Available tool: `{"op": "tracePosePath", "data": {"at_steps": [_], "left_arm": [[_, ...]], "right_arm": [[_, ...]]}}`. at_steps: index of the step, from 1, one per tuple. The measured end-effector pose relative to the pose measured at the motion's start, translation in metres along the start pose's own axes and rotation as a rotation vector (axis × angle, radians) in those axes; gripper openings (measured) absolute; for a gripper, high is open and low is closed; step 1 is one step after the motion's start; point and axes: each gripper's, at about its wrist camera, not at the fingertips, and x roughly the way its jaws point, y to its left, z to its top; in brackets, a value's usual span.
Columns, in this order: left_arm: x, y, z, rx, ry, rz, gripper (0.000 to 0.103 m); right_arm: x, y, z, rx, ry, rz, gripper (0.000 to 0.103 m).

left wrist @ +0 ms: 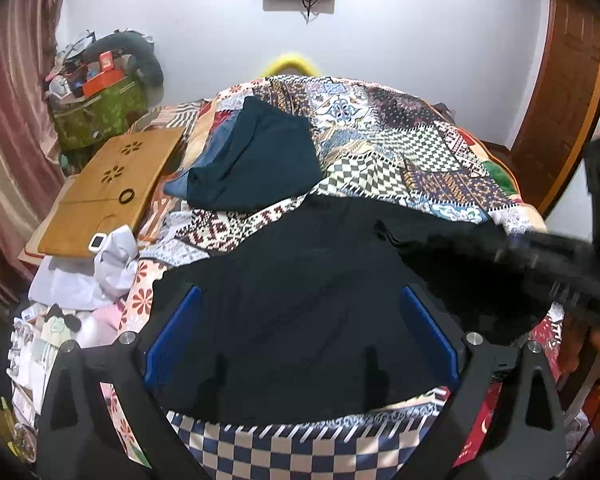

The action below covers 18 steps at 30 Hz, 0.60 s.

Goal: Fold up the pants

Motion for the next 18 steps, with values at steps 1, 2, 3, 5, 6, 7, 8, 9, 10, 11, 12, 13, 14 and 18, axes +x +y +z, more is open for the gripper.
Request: {"op": "tracePosePath", "data": {"at_steps": [1, 2, 3, 5, 6, 7, 8, 9, 10, 11, 12, 13, 14, 18], "left_arm": [[0.001, 0.0, -0.002, -0.002, 0.004, 0.001, 0.099], [0.0, 0.001, -0.003, -0.004, 0.007, 0.001, 0.099], [0.0, 0.001, -0.005, -0.008, 0.01, 0.001, 0.099], [0.0, 0.001, -0.008, -0.016, 0.016, -0.003, 0.099], [0.0, 0.001, -0.009, -0.018, 0.019, -0.004, 0.099], [0.0, 0.0, -0.009, -0.019, 0.022, -0.004, 0.099], [-0.001, -0.001, -0.009, -0.018, 0.024, -0.003, 0.099], [-0.001, -0.003, -0.009, -0.016, 0.025, -0.002, 0.099], [-0.002, -0.004, -0.008, -0.012, 0.025, -0.001, 0.099], [-0.003, -0.005, -0.007, -0.008, 0.023, 0.0, 0.099], [-0.004, -0.007, -0.006, -0.005, 0.021, -0.001, 0.099], [-0.006, -0.009, -0.004, 0.001, 0.015, -0.002, 0.099], [-0.007, -0.011, -0.002, 0.007, 0.011, -0.002, 0.099], [-0.008, -0.022, 0.01, 0.041, -0.006, -0.008, 0.1]], "right_arm": [[0.006, 0.002, -0.007, -0.014, 0.026, 0.0, 0.01], [0.008, 0.005, -0.01, -0.02, 0.041, 0.001, 0.011], [0.011, 0.007, -0.014, -0.025, 0.057, 0.005, 0.014], [0.016, 0.01, -0.022, -0.035, 0.08, 0.007, 0.015], [0.016, 0.011, -0.025, -0.039, 0.084, 0.01, 0.018], [0.016, 0.01, -0.026, -0.044, 0.089, 0.019, 0.019], [0.013, 0.012, -0.026, -0.046, 0.091, 0.026, 0.023], [0.011, 0.012, -0.026, -0.044, 0.1, 0.039, 0.031], [0.01, 0.013, -0.027, -0.042, 0.105, 0.046, 0.035], [0.007, 0.012, -0.026, -0.036, 0.11, 0.054, 0.04], [0.003, 0.01, -0.025, -0.032, 0.108, 0.065, 0.041], [-0.001, 0.009, -0.025, -0.031, 0.105, 0.071, 0.041], [-0.007, 0.008, -0.023, -0.034, 0.094, 0.075, 0.041], [-0.032, -0.006, -0.013, -0.047, 0.022, 0.031, 0.044]]}}
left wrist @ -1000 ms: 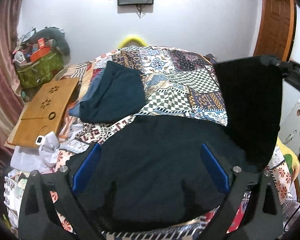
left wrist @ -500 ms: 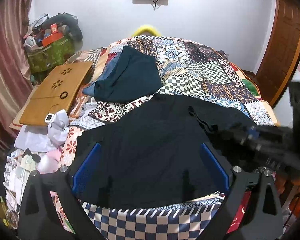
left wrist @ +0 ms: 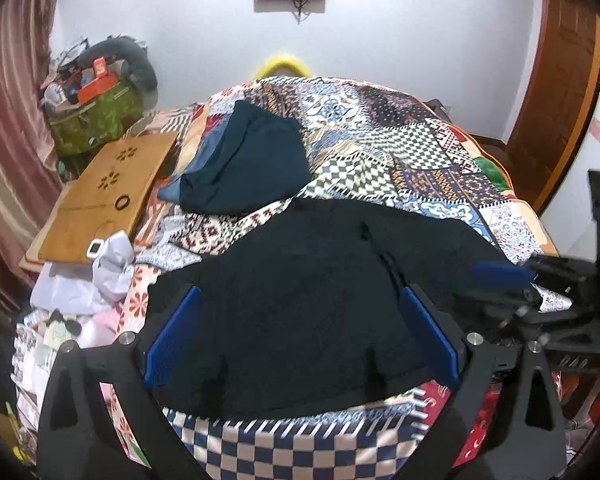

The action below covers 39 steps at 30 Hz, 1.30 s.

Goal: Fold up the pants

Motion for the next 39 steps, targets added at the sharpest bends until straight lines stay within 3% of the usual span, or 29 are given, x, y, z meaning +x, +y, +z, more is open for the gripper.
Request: {"op": "tracePosePath", "data": {"at_steps": [3, 6, 12, 18, 27, 32, 39], "left_arm": [[0.006, -0.014, 0.013, 0.034, -0.004, -0.01, 0.101], [0.015, -0.029, 0.025, 0.066, -0.005, -0.032, 0.101], [0.052, -0.061, 0.05, 0.112, 0.045, -0.098, 0.101], [0.104, -0.082, 0.062, 0.127, 0.167, -0.14, 0.101], [0.165, -0.089, 0.037, 0.191, 0.347, -0.089, 0.101], [0.164, -0.079, 0.027, 0.176, 0.331, -0.115, 0.103], [0.148, -0.074, 0.021, 0.183, 0.288, -0.076, 0.103]], "right_arm": [[-0.015, -0.017, 0.009, 0.003, -0.038, -0.05, 0.045], [-0.027, -0.038, 0.016, 0.006, -0.077, -0.12, 0.054], [-0.029, -0.075, 0.024, 0.043, -0.078, -0.159, 0.054], [0.001, -0.103, 0.016, 0.081, 0.01, -0.14, 0.054], [0.04, -0.125, -0.018, 0.076, 0.183, -0.099, 0.054], [0.025, -0.135, -0.035, 0.119, 0.19, -0.104, 0.054], [0.004, -0.138, -0.056, 0.157, 0.195, -0.138, 0.054]]}}
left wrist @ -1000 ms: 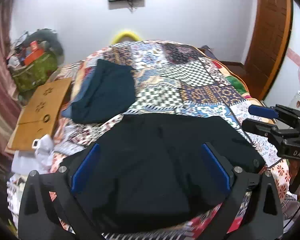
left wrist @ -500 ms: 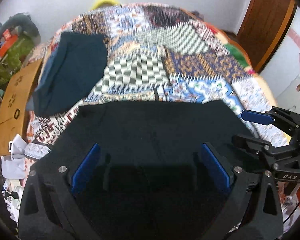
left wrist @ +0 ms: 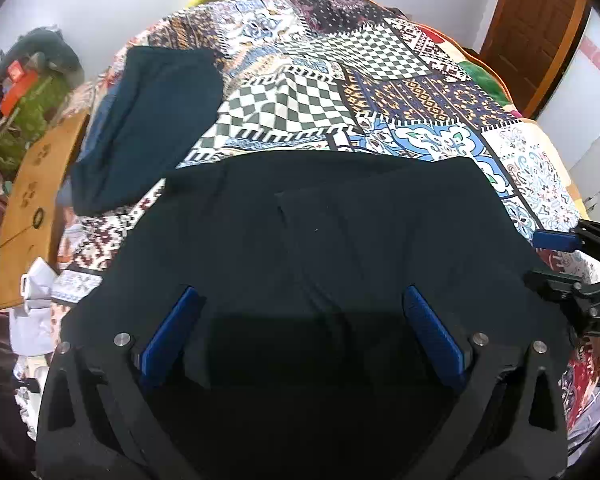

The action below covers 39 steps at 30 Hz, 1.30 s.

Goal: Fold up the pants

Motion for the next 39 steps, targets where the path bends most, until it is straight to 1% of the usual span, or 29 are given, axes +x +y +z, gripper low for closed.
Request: {"op": "tracePosePath", "data": {"at_steps": [3, 12, 14, 17, 18, 20, 22, 25, 28, 31, 35, 37, 39], "left_arm": [[-0.009, 0.003, -0.009, -0.005, -0.014, 0.003, 0.103], [-0.042, 0.003, -0.035, -0.011, -0.085, 0.055, 0.103], [-0.051, 0.003, -0.04, -0.008, -0.108, 0.08, 0.103], [-0.062, 0.007, -0.048, -0.007, -0.146, 0.153, 0.103], [-0.065, 0.01, -0.049, -0.015, -0.155, 0.165, 0.103], [-0.075, 0.02, -0.054, -0.058, -0.176, 0.173, 0.103], [-0.085, 0.032, -0.058, -0.105, -0.196, 0.164, 0.103], [-0.107, 0.057, -0.066, -0.201, -0.245, 0.156, 0.103], [-0.123, 0.078, -0.073, -0.268, -0.279, 0.162, 0.103], [-0.138, 0.102, -0.087, -0.335, -0.303, 0.174, 0.103], [-0.141, 0.136, -0.111, -0.423, -0.28, 0.178, 0.103], [-0.138, 0.152, -0.123, -0.471, -0.256, 0.164, 0.103], [-0.13, 0.171, -0.138, -0.539, -0.218, 0.132, 0.103]], "right_arm": [[-0.007, -0.001, -0.009, 0.008, -0.002, -0.023, 0.054], [-0.022, 0.002, -0.022, 0.041, -0.016, -0.057, 0.054], [-0.027, 0.006, -0.023, 0.034, -0.03, -0.079, 0.054], [-0.04, 0.015, -0.02, 0.003, -0.066, -0.109, 0.054], [-0.044, 0.017, -0.019, -0.002, -0.078, -0.113, 0.054], [-0.053, 0.023, -0.014, -0.014, -0.11, -0.118, 0.054], [-0.062, 0.03, -0.008, -0.029, -0.143, -0.119, 0.054], [-0.072, 0.046, 0.001, -0.056, -0.191, -0.109, 0.054], [-0.077, 0.064, 0.014, -0.081, -0.235, -0.08, 0.054], [-0.076, 0.08, 0.023, -0.1, -0.258, -0.05, 0.054], [-0.058, 0.105, 0.035, -0.126, -0.256, -0.001, 0.054], [-0.046, 0.117, 0.038, -0.14, -0.238, 0.021, 0.054], [-0.03, 0.131, 0.041, -0.159, -0.212, 0.043, 0.054]]}}
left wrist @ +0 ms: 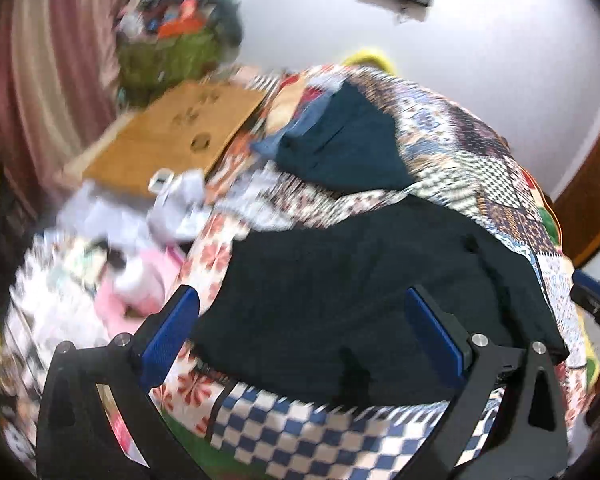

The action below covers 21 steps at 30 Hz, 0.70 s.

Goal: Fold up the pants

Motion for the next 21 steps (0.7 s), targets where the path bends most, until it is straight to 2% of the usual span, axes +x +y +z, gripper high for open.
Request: {"op": "tracePosePath", "data": {"at_steps": [8, 10, 14, 15, 21], "left_arm": [[0.042, 0.067, -0.033, -0.25, 0.191, -0.094, 0.103], [0.053, 0.074, -0.043, -0.292, 0.237, -0.131, 0.103], [0.07, 0.08, -0.059, -0.363, 0.315, -0.229, 0.103], [0.076, 0.081, -0.063, -0.389, 0.332, -0.267, 0.103], [0.097, 0.086, -0.064, -0.475, 0.361, -0.375, 0.103]], "right_arm": [[0.048, 0.027, -0.01, -0.021, 0.114, 0.062, 0.054], [0.054, 0.03, -0.014, -0.028, 0.138, 0.061, 0.055], [0.056, 0.037, -0.017, -0.074, 0.133, 0.039, 0.059], [0.057, 0.038, -0.016, -0.077, 0.136, 0.036, 0.059], [0.06, 0.038, -0.017, -0.081, 0.135, 0.037, 0.06]]}}
